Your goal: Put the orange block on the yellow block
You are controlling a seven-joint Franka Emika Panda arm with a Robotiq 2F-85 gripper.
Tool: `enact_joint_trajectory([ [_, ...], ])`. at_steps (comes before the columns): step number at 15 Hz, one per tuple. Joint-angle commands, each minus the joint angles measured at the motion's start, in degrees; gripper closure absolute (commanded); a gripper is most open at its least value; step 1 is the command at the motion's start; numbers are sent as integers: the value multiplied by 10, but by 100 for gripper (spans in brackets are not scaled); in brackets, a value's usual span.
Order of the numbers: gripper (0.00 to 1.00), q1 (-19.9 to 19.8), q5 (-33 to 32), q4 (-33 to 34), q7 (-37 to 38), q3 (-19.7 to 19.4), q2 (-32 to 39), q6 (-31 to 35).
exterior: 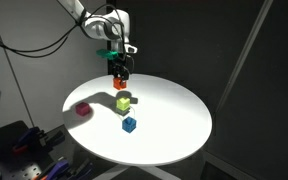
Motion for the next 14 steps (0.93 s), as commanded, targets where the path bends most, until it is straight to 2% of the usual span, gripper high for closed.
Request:
enact_joint_trajectory([
  [1, 77, -12, 3, -13, -3, -1, -6, 4],
  [14, 77, -18, 4, 13, -8, -3, 57, 36],
])
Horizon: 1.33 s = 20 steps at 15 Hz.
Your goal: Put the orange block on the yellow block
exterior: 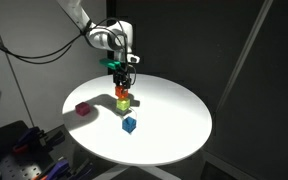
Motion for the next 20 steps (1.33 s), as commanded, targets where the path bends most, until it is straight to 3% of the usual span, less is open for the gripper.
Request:
enact_joint_trajectory([
  [1, 77, -2, 5, 19, -7, 0, 17, 5],
  [3, 77, -3, 5, 20, -9, -1, 20, 8],
  [4, 58, -3, 5, 20, -9, -1, 21, 10],
  [5, 27, -3, 6, 20, -9, -1, 21, 11],
  [6, 25, -4, 7, 19, -10, -1, 21, 11],
  [9, 2, -4, 8, 18, -10, -1, 18, 13],
  [20, 0, 3, 16, -8, -29, 18, -50, -28],
])
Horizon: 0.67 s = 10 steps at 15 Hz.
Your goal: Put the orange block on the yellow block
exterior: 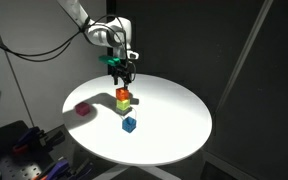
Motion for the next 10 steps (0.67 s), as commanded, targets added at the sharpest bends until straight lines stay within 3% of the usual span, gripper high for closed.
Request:
enact_joint_trajectory([
  [1, 0, 2, 15, -22, -23, 13, -52, -34],
  [10, 0, 14, 17, -89, -44, 40, -144, -101],
])
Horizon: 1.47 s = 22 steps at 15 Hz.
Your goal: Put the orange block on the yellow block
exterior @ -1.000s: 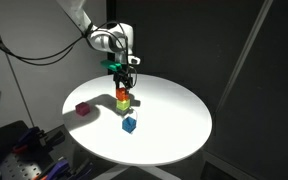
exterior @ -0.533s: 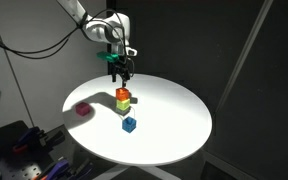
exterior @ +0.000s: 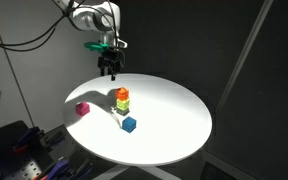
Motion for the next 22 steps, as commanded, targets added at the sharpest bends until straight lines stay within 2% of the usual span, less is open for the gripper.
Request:
enact_joint_trajectory([
  [1, 0, -1, 14, -49, -25, 8, -56, -10],
  [6, 0, 1, 19, -109, -42, 17, -125, -5],
  [14, 0, -1, 20, -164, -23, 20, -220, -9],
  [21, 0, 0, 47, -172, -41, 19, -243, -11],
  [22, 0, -3, 33, -163, -27, 22, -228, -5],
])
